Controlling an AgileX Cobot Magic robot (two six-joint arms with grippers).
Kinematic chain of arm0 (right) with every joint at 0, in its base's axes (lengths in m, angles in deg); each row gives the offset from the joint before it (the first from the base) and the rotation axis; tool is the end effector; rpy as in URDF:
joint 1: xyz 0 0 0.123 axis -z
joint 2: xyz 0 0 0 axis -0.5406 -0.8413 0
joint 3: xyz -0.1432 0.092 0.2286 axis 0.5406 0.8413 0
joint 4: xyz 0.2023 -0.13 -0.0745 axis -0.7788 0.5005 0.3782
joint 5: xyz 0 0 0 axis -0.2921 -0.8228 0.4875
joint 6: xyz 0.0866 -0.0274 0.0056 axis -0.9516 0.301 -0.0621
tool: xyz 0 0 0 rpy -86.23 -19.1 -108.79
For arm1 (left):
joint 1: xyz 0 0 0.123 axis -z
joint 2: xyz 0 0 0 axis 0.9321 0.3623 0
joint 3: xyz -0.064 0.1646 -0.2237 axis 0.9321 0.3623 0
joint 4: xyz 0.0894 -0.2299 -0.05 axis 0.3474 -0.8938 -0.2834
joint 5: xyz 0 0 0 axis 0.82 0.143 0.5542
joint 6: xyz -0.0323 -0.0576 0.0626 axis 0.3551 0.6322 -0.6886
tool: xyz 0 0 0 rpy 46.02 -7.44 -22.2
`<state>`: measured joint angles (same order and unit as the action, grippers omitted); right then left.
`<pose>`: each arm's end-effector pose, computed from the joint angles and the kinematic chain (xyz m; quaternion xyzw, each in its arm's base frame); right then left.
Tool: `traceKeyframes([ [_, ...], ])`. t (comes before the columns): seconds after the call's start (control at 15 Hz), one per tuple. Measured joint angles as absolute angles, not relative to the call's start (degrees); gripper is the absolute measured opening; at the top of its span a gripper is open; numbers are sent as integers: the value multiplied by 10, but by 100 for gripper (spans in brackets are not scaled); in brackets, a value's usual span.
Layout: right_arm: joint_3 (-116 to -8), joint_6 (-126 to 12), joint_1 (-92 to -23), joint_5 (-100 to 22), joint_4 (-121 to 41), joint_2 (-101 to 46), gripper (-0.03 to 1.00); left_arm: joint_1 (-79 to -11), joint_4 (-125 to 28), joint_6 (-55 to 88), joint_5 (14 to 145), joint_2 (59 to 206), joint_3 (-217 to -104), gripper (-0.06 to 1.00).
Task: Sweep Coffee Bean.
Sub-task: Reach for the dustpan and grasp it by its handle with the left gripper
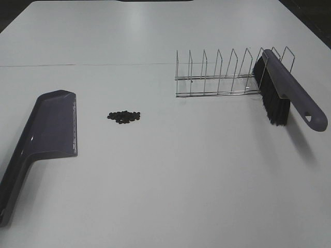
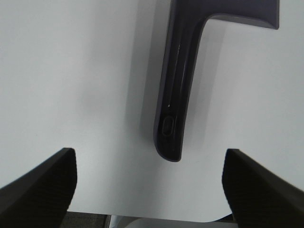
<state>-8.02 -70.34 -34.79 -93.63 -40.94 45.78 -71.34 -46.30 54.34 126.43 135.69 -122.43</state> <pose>-0.0045 0.0129 0.2627 -0.0922 0.8683 0.0482 0.4851 0.2148 -0.0038 0.2126 -0.1102 0.9873 -0.0799 0.0821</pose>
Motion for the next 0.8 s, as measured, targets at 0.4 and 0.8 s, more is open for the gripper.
traceKeyframes([
  [0.4,-80,-703,-348,-936,-409,458,67,-627,-466,581,1193,1497,-1275,76],
  [0.8,-80,-703,-348,-936,-409,458,67,-619,-452,612,1167,1594,-1291,76],
])
